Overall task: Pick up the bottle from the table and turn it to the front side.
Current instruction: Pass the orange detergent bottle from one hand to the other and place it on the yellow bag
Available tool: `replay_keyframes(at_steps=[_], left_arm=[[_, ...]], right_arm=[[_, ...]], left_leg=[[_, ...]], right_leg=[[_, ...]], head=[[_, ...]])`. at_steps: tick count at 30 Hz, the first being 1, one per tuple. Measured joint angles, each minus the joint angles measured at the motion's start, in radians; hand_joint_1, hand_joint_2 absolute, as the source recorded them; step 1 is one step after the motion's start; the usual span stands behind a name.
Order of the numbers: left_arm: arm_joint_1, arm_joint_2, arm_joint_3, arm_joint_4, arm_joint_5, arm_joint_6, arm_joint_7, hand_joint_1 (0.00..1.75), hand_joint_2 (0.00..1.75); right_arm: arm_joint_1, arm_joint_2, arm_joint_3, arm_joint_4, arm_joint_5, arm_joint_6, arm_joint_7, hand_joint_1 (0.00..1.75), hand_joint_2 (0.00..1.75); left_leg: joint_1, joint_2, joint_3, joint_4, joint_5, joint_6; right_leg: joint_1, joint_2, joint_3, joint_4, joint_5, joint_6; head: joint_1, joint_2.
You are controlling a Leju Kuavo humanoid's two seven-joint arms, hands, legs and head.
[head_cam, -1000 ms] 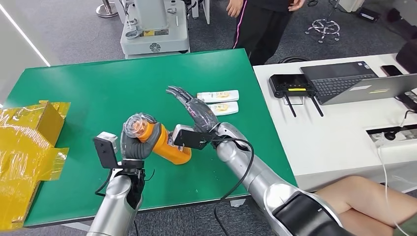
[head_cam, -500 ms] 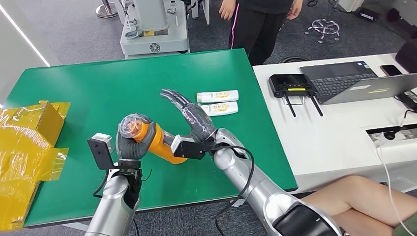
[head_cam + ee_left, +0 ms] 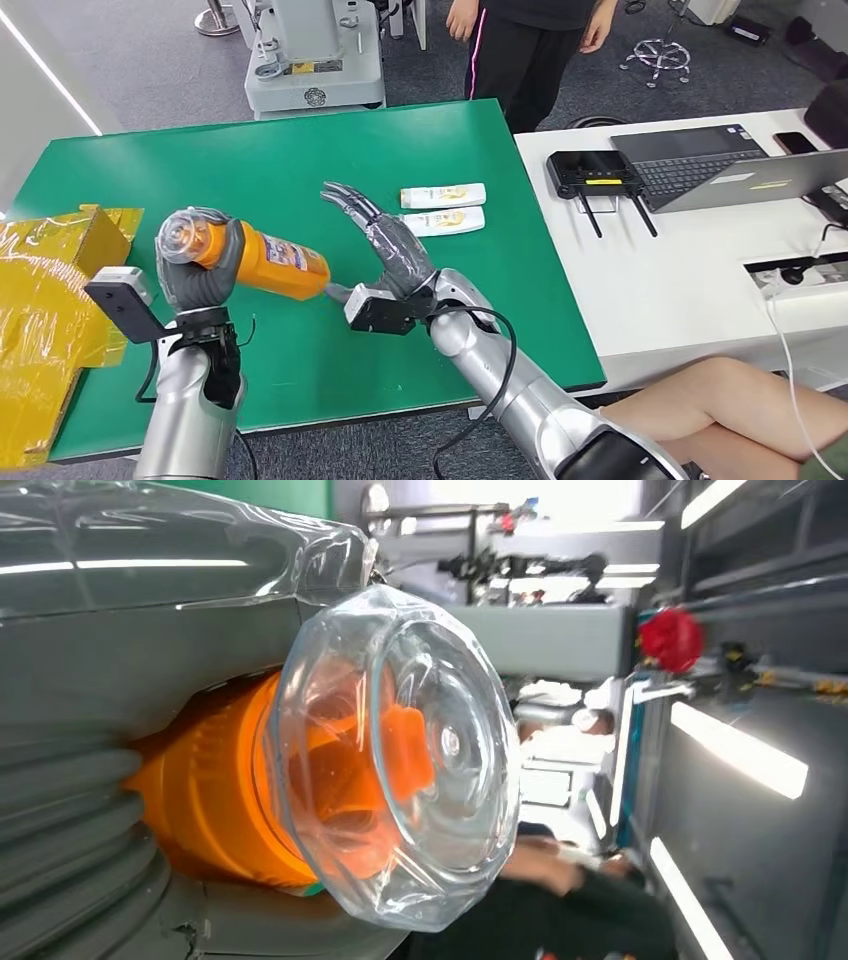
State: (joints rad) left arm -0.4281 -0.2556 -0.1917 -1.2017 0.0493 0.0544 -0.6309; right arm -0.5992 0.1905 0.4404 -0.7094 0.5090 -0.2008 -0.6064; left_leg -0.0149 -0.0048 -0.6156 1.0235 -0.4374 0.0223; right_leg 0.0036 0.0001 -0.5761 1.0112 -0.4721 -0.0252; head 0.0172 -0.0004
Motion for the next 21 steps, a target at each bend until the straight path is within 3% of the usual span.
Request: replay_keyframes(at_steps=[14, 21], left_arm=[[-0.042, 0.01, 0.002, -0.046, 0.024, 0.033, 0.011, 1.75, 1.75], [-0.078, 0.047, 0.002, -0.04, -0.043, 0.13, 0.014, 1.75, 1.75]], right_arm=[[-0.003, 0.007, 0.012, 0.002, -0.028, 0.003, -0.008, 0.0, 1.75], [0.019, 0.006, 0.016, -0.032, -0.105, -0.048, -0.047, 0.0, 1.75]], left_leg=[[0.0, 0.0, 0.0, 0.0, 0.0, 0.0], [0.0, 0.001, 0.0, 0.0, 0.0, 0.0]], right_leg=[[0.0, 0.0, 0.0, 0.0, 0.0, 0.0], [0.0, 0.0, 0.0, 0.0, 0.0, 0.0]], head=[[0.0, 0.0], [0.0, 0.0]])
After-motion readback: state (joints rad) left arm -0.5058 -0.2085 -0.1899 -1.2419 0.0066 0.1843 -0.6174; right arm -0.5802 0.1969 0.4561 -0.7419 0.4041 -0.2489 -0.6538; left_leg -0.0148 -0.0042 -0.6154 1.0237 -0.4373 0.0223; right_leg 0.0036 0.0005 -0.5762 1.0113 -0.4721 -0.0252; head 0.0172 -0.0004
